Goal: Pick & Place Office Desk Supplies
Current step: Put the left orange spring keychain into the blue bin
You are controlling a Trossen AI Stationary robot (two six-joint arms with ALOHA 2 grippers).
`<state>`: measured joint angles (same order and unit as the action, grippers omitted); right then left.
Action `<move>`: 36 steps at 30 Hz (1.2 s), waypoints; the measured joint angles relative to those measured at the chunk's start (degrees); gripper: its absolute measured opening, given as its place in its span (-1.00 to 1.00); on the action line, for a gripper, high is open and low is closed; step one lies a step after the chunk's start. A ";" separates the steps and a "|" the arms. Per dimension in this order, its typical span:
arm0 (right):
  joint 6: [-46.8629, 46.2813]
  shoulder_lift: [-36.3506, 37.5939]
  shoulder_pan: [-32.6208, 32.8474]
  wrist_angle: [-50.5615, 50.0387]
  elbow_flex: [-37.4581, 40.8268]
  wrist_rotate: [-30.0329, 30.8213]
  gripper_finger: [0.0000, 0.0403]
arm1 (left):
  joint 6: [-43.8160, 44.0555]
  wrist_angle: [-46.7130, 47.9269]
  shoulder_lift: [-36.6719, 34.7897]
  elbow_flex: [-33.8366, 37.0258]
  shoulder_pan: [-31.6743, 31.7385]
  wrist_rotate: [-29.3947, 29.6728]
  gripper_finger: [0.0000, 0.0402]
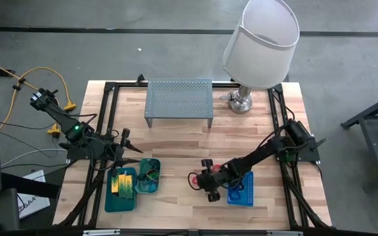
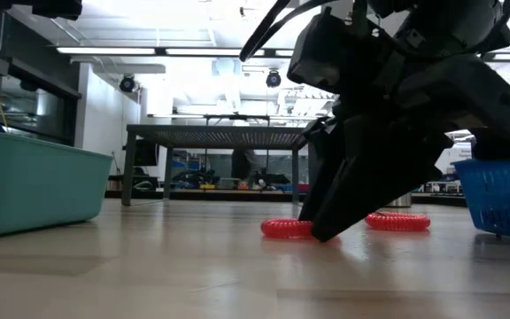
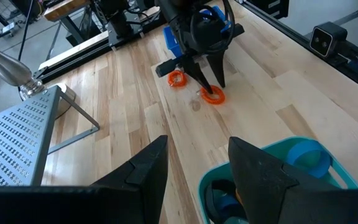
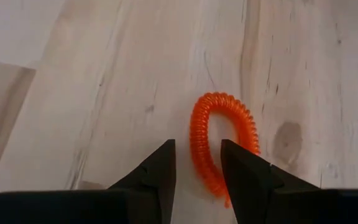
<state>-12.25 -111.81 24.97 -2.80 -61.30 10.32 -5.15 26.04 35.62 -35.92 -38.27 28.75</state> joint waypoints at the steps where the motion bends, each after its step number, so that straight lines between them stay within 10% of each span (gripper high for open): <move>1: 0.00 0.00 0.00 -0.11 0.00 0.00 -0.43 | 0.00 0.00 0.00 0.00 0.01 0.00 -0.20; 20: -0.17 0.00 -0.68 -0.40 0.00 -1.47 -0.44 | 0.00 0.01 0.00 0.00 0.00 -0.01 -0.20; 36: -0.15 0.00 -0.70 -0.42 0.00 -1.85 -0.86 | 0.00 0.00 0.00 0.00 -0.01 0.00 -0.20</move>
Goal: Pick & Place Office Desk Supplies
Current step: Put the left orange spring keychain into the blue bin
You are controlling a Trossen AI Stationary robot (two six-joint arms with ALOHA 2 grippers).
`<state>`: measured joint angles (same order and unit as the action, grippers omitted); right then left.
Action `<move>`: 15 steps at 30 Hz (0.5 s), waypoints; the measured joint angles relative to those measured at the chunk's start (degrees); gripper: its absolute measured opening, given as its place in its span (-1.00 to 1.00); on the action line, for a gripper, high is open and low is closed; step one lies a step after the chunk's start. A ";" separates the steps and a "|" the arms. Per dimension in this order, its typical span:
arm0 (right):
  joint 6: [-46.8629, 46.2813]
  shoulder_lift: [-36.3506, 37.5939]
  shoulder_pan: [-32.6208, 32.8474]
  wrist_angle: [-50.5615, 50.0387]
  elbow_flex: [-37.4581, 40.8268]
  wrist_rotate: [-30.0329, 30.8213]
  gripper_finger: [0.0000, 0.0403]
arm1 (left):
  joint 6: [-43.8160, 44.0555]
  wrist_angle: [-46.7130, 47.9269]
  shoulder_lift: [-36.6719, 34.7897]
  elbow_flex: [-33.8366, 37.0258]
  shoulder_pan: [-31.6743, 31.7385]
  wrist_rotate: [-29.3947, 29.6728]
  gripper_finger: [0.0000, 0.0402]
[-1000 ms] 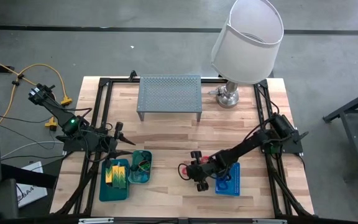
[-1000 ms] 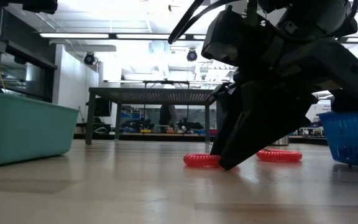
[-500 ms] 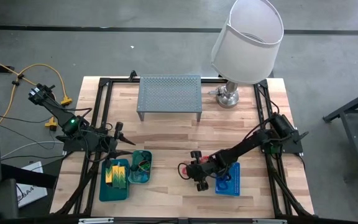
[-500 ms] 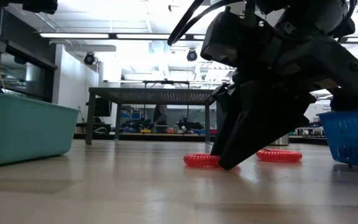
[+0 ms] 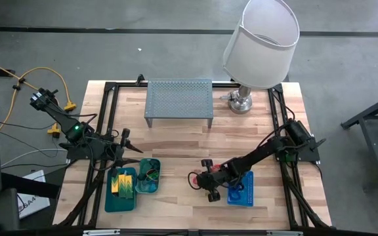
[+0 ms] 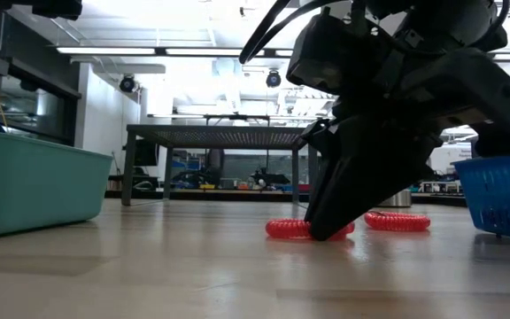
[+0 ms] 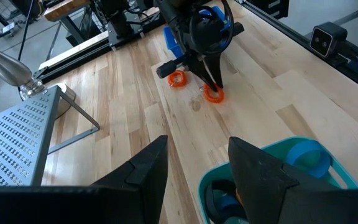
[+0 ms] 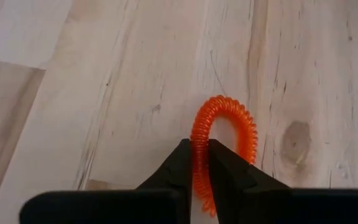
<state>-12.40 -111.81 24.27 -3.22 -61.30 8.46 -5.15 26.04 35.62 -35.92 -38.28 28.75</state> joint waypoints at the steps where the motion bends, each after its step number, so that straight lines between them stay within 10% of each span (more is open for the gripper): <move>1: 0.00 0.00 0.00 0.00 0.00 0.03 -0.87 | 0.00 0.00 0.00 0.00 0.01 -0.01 -0.20; 15: 1.63 2.96 -0.04 0.07 0.07 0.55 -0.87 | 0.00 0.00 0.00 0.00 0.02 -0.02 -0.20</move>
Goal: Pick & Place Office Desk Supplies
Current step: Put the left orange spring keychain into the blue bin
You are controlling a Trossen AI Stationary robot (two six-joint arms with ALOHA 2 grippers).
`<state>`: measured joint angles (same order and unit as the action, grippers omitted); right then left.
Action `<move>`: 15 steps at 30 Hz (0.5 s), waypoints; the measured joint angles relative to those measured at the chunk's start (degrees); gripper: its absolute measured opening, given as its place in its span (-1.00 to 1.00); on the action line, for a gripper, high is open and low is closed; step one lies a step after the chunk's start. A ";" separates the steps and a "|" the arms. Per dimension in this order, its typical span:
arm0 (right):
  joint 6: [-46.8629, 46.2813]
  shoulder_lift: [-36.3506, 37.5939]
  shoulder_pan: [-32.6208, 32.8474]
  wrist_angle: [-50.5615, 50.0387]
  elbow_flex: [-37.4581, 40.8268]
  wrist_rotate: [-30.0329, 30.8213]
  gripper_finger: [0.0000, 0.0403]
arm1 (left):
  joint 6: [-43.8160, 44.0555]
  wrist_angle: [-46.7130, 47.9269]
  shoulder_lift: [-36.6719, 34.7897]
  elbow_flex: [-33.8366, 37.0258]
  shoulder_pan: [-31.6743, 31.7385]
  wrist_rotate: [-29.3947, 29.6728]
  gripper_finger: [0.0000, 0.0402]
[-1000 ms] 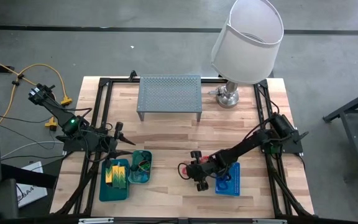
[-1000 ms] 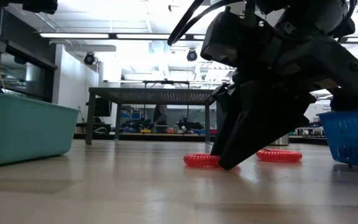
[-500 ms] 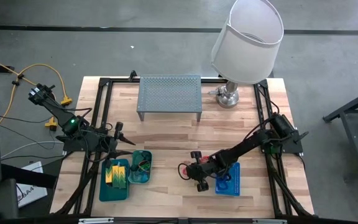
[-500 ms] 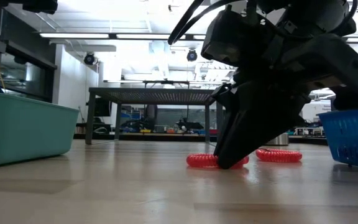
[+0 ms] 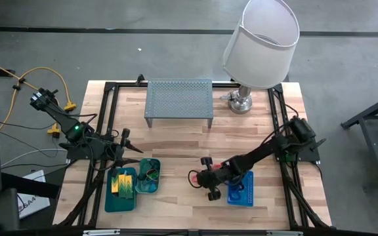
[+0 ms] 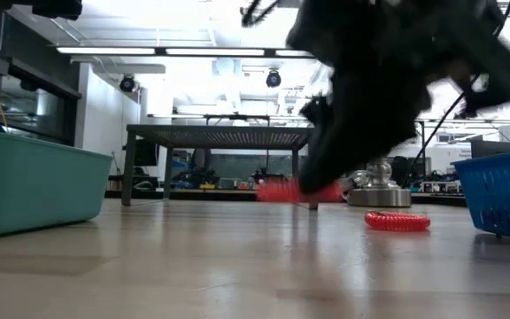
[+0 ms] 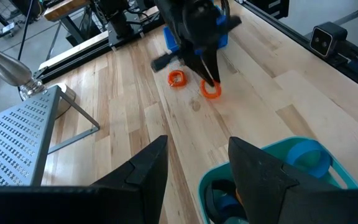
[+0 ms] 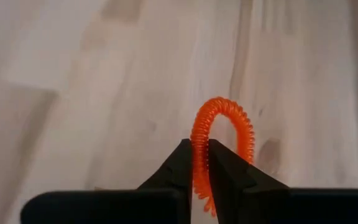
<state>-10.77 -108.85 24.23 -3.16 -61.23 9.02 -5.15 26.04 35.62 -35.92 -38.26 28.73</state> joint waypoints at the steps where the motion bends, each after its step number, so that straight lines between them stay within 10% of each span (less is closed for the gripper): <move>1: 0.49 1.19 0.00 -0.04 0.00 0.00 -0.87 | 0.00 0.00 0.00 0.00 0.00 0.00 -0.20; 15: -1.50 14.14 3.73 -8.63 -0.09 5.97 -0.88 | 0.00 0.01 -0.02 0.00 -0.01 0.01 -0.20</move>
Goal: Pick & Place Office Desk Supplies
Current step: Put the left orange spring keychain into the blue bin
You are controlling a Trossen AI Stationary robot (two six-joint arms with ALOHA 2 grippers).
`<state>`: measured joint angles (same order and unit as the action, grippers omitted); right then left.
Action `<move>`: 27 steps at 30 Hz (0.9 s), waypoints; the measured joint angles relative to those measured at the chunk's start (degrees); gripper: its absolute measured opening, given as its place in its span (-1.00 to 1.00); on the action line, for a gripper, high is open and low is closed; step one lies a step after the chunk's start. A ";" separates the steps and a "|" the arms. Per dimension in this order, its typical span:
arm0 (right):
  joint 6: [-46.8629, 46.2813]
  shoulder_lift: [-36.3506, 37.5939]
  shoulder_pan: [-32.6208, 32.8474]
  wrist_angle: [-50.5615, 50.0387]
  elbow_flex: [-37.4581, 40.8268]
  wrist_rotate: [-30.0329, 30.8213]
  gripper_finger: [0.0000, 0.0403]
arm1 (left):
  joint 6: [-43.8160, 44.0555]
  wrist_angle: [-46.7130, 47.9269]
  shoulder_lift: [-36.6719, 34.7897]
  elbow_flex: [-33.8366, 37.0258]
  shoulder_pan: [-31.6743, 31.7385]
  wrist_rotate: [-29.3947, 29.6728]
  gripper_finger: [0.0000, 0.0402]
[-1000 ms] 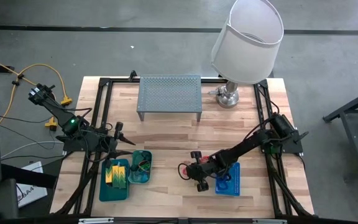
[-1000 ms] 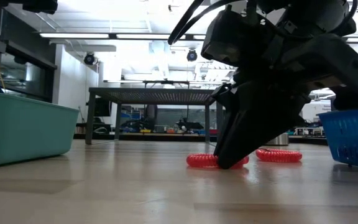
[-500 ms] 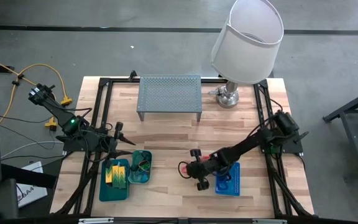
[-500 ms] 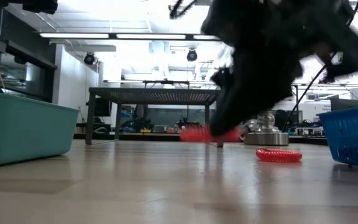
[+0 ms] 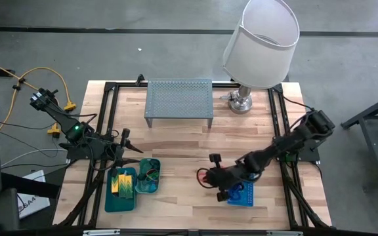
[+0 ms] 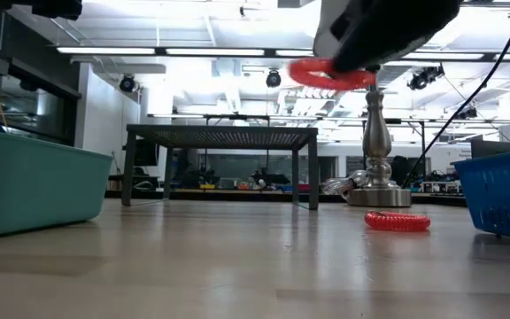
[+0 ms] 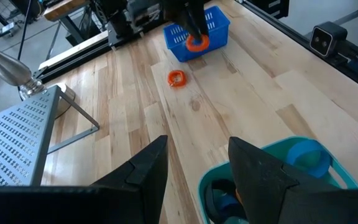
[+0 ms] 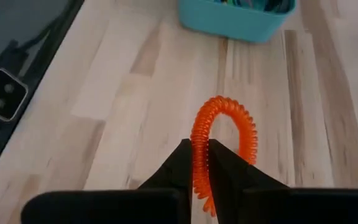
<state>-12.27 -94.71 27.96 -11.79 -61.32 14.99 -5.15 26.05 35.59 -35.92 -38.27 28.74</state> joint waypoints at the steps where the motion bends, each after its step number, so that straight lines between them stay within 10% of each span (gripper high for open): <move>1: -1.04 0.45 0.64 -0.98 -0.01 0.46 -0.88 | 0.00 0.00 0.00 0.00 0.00 0.00 -0.20; 27: -57.84 3.34 26.78 -26.94 0.05 13.82 -0.88 | 0.00 -0.01 0.00 0.00 0.01 0.01 -0.20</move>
<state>-70.11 -91.37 54.74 -38.73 -61.28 28.81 -5.15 26.04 35.59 -35.92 -38.26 28.75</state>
